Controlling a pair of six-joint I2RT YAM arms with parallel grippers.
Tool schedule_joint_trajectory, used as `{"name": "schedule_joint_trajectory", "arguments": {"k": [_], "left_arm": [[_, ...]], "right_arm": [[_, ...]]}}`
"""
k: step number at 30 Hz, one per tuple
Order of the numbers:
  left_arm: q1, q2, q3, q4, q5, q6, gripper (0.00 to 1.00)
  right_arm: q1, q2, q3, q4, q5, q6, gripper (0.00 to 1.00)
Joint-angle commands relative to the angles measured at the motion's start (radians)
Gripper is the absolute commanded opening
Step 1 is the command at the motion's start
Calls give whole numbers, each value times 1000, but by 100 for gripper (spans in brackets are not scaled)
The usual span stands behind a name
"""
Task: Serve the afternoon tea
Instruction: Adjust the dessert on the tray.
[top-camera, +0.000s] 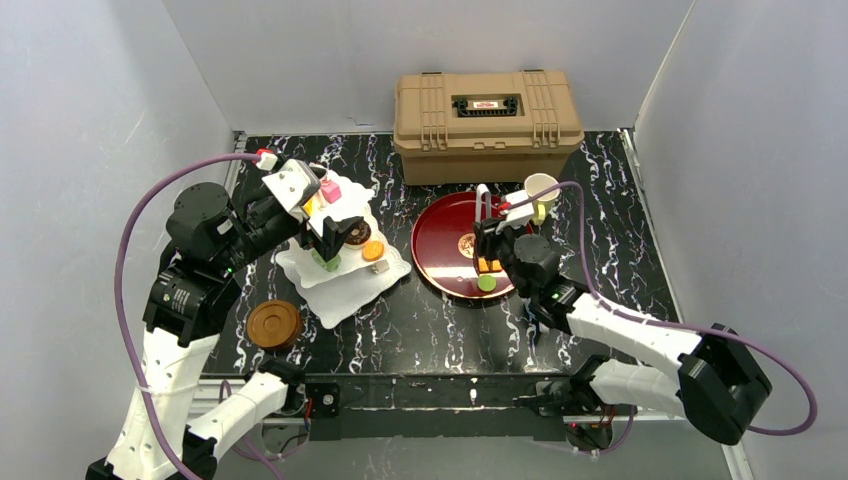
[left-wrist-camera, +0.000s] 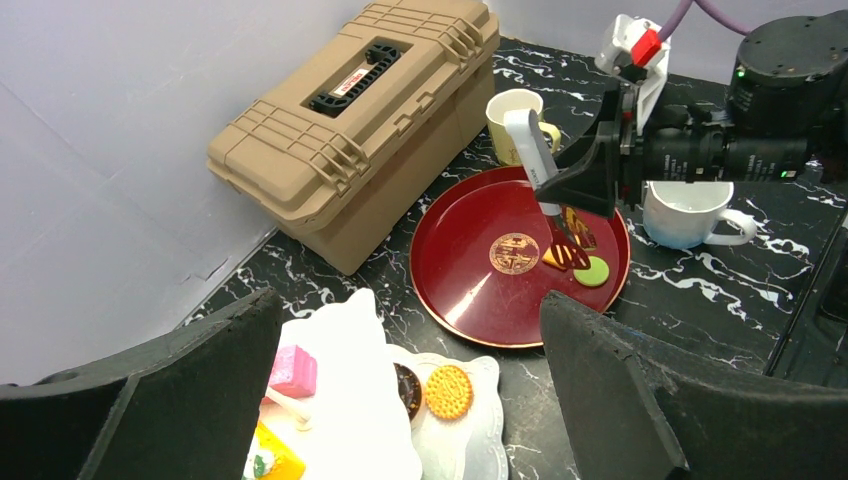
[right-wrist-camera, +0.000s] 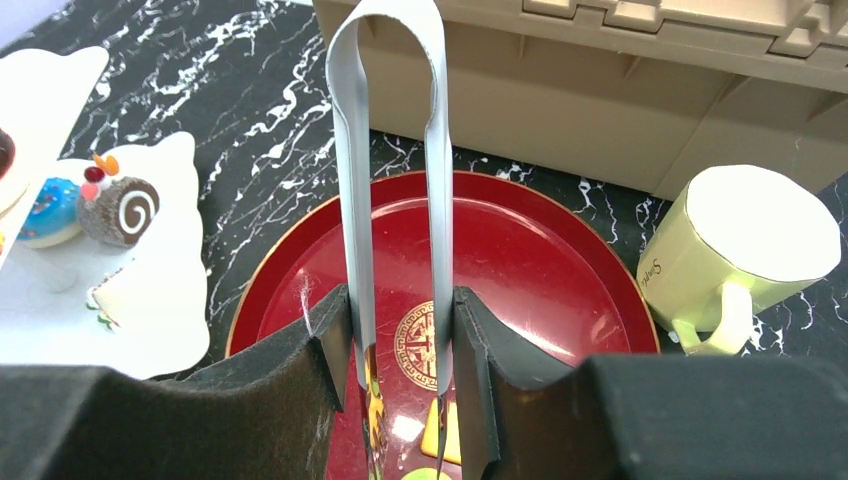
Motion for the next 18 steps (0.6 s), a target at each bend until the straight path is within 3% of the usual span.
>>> {"name": "schedule_joint_trajectory", "arguments": {"k": [1,18], "left_arm": [[2,-6,-3,12,2,6,99],[2,5,10,7,14,3,99]], "right_arm": [[-4,-73,-43,17,31,59,29],[-3,-97,-175,152,85,70,37]]}}
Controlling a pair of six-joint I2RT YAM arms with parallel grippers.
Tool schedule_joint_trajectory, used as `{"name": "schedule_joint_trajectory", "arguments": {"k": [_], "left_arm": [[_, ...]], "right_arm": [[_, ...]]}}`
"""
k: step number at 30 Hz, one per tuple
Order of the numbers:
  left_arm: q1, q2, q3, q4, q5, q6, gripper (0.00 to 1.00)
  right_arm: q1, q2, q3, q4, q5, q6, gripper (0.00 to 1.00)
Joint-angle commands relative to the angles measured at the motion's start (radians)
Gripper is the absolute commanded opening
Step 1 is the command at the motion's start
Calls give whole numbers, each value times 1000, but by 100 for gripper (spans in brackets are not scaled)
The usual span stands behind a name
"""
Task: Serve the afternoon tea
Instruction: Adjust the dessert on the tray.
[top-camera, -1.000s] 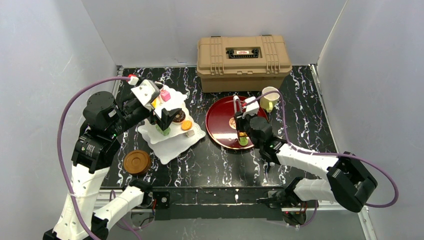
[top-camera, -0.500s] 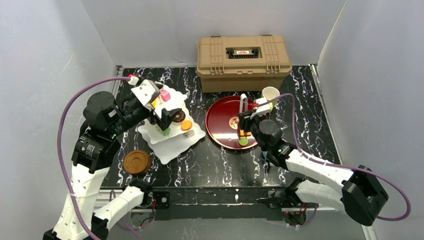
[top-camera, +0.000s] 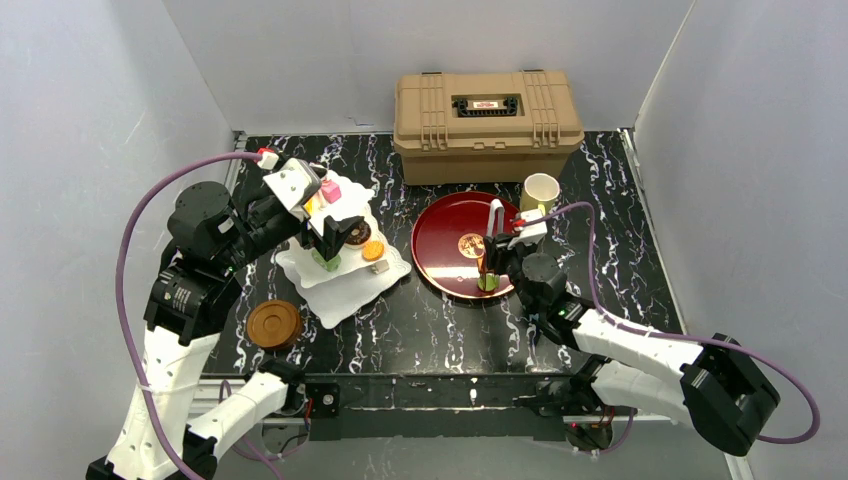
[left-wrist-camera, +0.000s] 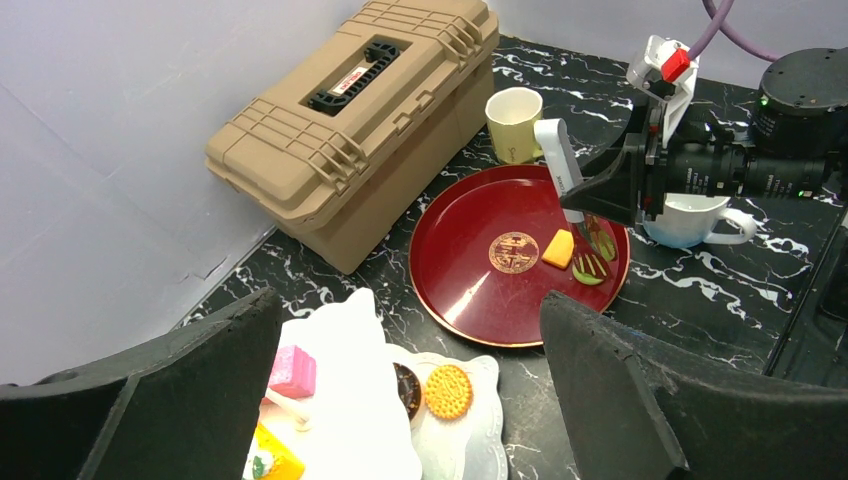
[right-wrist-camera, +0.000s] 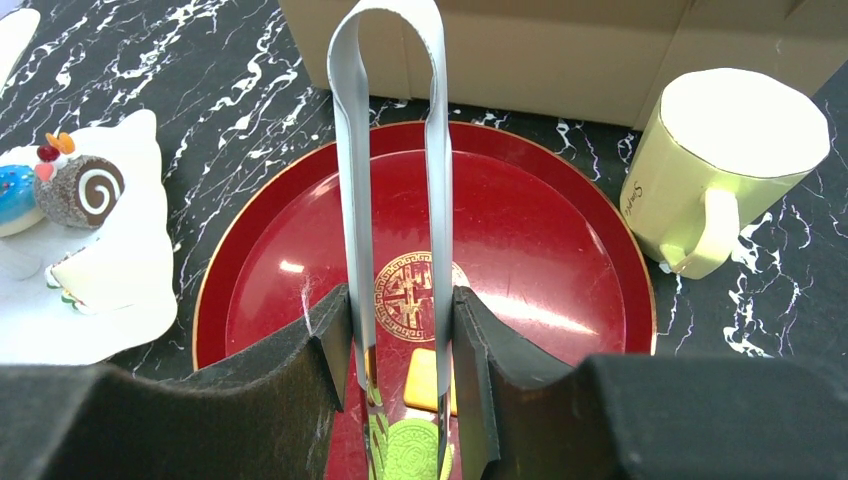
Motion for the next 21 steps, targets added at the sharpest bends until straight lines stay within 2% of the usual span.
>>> {"name": "schedule_joint_trajectory", "arguments": {"k": [1,14,21], "left_arm": [[2,2,9,7,14,3,99],[2,9,21,8,21,3,99],[2,7,16,9,24,3,99]], "right_arm": [[-3,-19,-15,80,21,-8,38],[-3,-70,57,-7,-11,-36,44],[-3,-68,42,12,-5,-38,49]]}}
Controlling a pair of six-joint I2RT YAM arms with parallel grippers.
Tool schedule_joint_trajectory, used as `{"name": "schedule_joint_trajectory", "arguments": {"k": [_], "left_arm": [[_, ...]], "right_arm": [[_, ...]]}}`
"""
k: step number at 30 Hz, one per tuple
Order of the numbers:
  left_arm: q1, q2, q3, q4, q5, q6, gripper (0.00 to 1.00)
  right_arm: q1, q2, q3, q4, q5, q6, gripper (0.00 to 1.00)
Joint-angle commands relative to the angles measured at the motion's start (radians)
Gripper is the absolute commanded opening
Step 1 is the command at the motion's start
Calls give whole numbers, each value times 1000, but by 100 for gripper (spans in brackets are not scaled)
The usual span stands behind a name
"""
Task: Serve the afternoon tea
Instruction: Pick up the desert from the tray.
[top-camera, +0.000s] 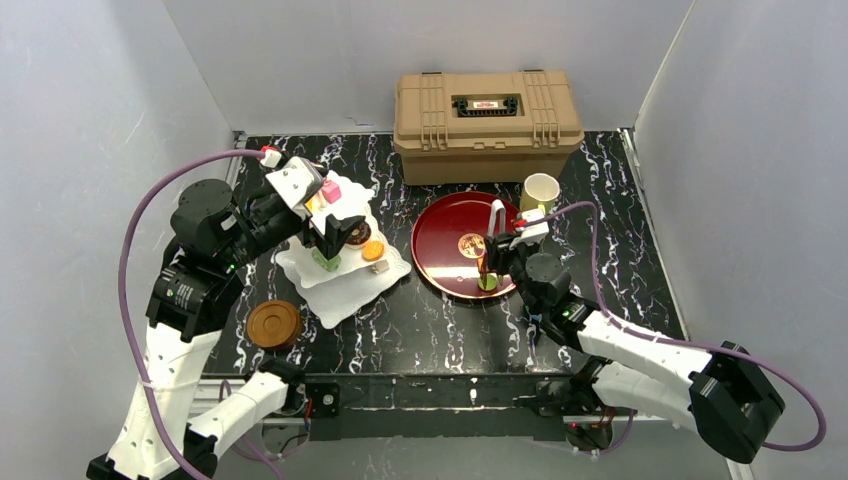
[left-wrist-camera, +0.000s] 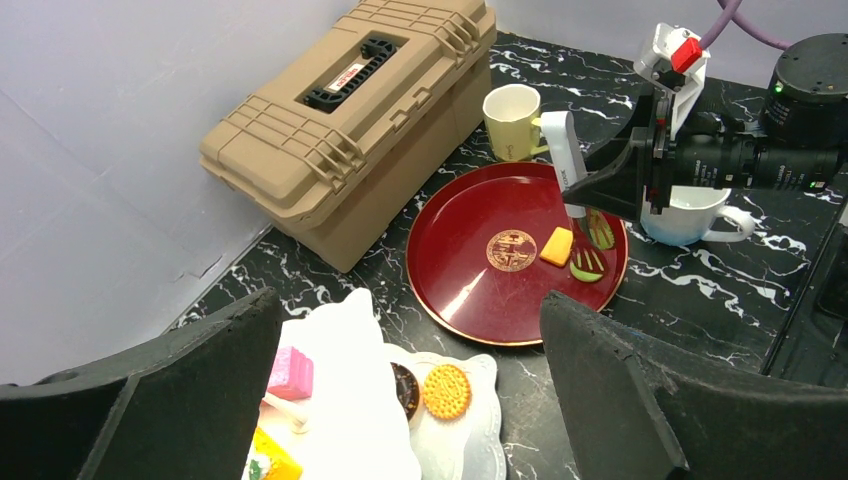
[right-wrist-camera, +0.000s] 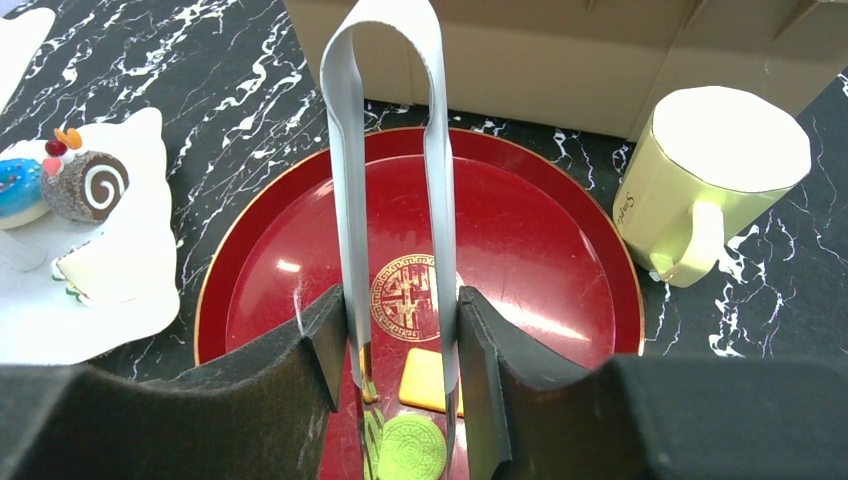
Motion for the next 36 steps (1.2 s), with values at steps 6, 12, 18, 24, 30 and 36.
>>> {"name": "schedule_joint_trajectory", "arguments": {"k": [6,12,18,24,30,36], "left_arm": [[2,-1,15,11,18,5,99],[2,2,8,13,28,1,99],[2,4,13,12,30,2,99],[2,9,16,12,33,2,99],[2,11,17,14,37,-1,99],[2,11,18,16,39,-3,99]], "right_arm": [[-3,-21,32,72,2,-8,53],[-3,-27,25,82,-5,-12,53],[-3,-8,-5,134,-6,-19,53],[-4,16,-21,180,-8,-30,54],[-4,34,-36,194,-10,-39,55],[-5,45,-60,213,-7,-32,54]]}}
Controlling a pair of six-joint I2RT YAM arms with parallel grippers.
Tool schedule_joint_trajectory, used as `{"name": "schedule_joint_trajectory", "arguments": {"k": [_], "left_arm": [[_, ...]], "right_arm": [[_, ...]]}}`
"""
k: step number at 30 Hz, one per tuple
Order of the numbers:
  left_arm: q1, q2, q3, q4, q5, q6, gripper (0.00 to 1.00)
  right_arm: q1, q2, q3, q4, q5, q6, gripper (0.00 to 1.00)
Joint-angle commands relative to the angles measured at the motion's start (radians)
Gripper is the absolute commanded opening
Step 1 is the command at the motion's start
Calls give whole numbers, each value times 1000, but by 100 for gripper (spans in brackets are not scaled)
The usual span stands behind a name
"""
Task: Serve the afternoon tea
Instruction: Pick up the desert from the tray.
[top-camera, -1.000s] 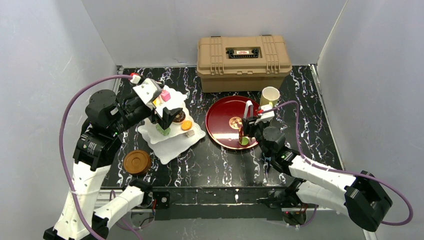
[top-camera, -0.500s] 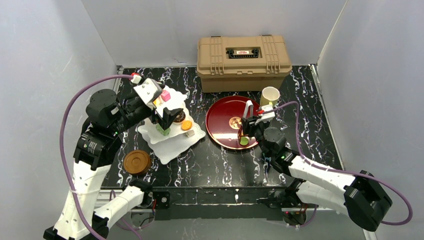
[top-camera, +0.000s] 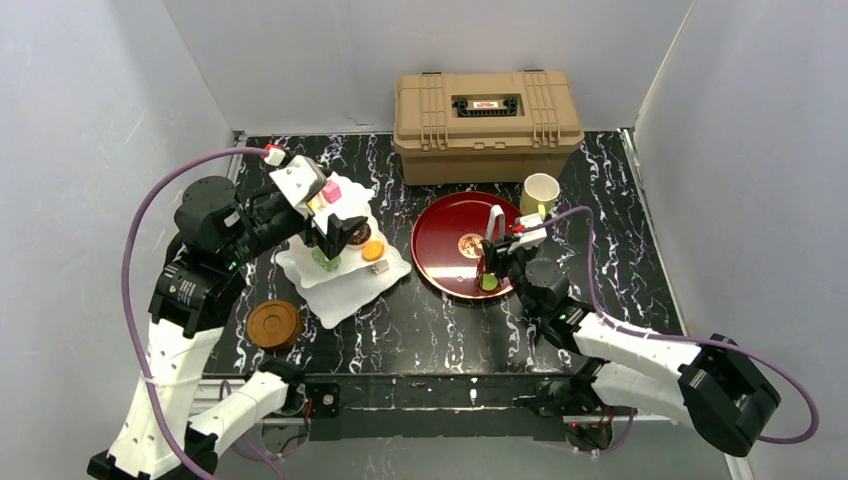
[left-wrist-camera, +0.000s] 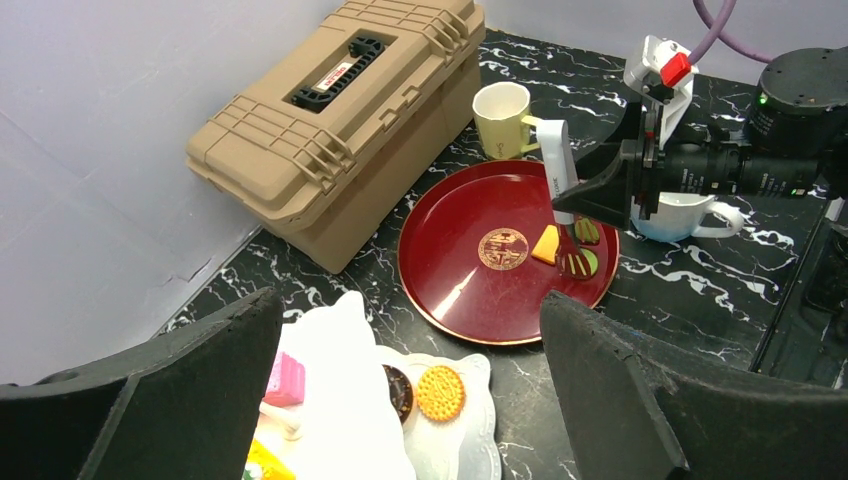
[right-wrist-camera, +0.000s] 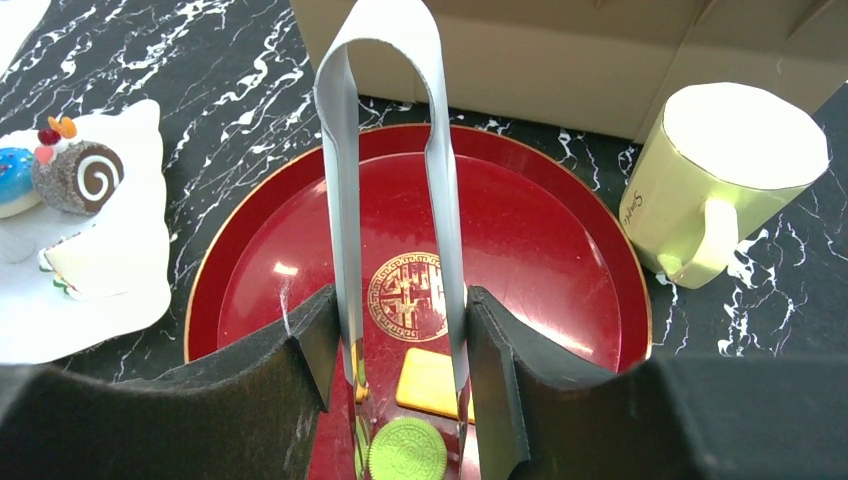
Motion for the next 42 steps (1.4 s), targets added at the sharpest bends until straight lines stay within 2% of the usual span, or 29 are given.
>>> {"name": "schedule_joint_trajectory", "arguments": {"k": [1,11,15,21,29,37,42], "left_arm": [[2,-2,18,15,18,-5,99],[2,0,19,15,21,-5,99],[2,-2,18,16,17,-5,99],[1,-2,19,18,18,-4,99],[2,-4,20,19,11,2,99],[2,-10,15,26,-63,29,99],[2,-10,12,35,-136,31,99]], "right_arm": [[-4,10,-15,104,4,-6,54],[-3,54,-21,131,-12,9,53],[-3,61,-21,124,-30,28,47],[-4,31,4,86,-32,20,32],[-3,4,125,-1,-92,-28,19],[-2,0,315,-83,-210,-32,16],[10,34,504,-169,-287,-11,16]]}}
